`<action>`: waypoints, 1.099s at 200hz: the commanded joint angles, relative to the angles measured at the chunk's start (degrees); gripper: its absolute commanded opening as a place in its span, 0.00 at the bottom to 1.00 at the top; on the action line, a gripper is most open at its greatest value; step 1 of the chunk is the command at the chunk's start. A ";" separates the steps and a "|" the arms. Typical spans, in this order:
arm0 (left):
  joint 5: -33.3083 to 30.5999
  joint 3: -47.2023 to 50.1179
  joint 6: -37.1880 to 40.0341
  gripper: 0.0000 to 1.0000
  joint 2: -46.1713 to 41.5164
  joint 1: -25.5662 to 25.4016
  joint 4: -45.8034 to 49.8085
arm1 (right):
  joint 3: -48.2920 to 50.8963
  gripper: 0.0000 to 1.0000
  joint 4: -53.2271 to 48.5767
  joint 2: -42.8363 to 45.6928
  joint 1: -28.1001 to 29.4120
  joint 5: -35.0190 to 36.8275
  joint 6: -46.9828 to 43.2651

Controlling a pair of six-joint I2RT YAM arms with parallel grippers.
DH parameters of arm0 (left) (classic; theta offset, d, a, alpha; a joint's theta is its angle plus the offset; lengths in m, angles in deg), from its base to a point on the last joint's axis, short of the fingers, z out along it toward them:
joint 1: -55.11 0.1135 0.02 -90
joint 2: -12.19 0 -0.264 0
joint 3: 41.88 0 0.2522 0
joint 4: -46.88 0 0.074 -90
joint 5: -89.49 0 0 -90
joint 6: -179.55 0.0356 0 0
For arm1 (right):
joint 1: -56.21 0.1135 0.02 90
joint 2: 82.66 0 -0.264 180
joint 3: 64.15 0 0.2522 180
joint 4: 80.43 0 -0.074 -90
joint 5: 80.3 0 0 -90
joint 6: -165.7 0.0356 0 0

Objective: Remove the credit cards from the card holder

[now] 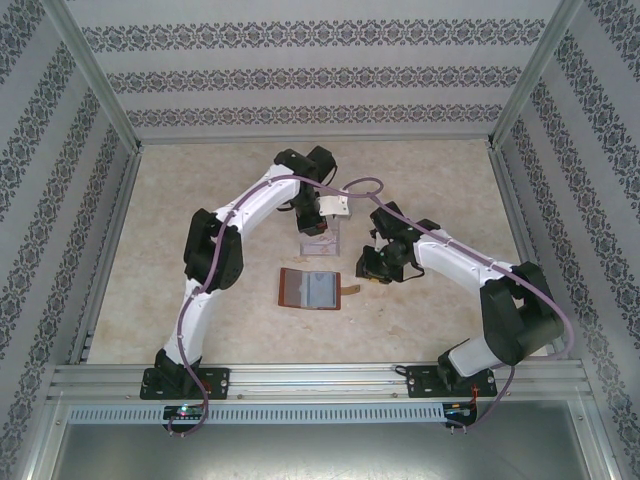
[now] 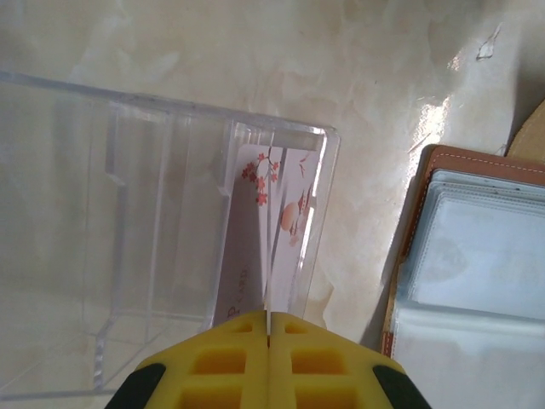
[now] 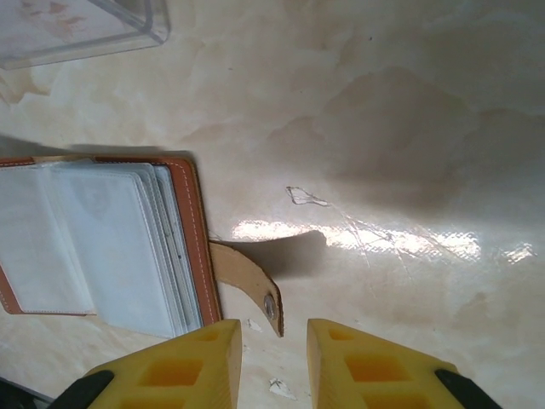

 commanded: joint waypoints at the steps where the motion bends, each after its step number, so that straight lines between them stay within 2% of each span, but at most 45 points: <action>1: 1.36 -1.84 2.51 0.00 1.87 -0.53 3.71 | 1.07 0.29 -0.28 2.12 -0.57 1.36 0.85; 41: 1.14 -3.75 3.14 0.02 4.30 -0.79 5.23 | 1.76 0.28 -0.13 2.53 -0.57 1.43 1.28; 69: -1.23 -6.40 2.48 0.12 6.34 -1.06 5.46 | 2.04 0.29 -0.12 2.88 -0.57 1.50 1.46; 100: -3.64 -9.41 1.49 0.16 8.02 -1.06 5.52 | 2.21 0.28 -0.21 3.46 -0.57 1.69 1.64; 177: -3.85 -12.18 -1.29 0.17 6.88 -1.06 3.35 | 2.21 0.29 0.34 3.82 -0.55 1.61 2.25; 220: -4.18 -6.76 -6.04 0.16 1.28 -1.08 -2.46 | 1.60 0.29 1.11 2.73 0.03 1.00 2.36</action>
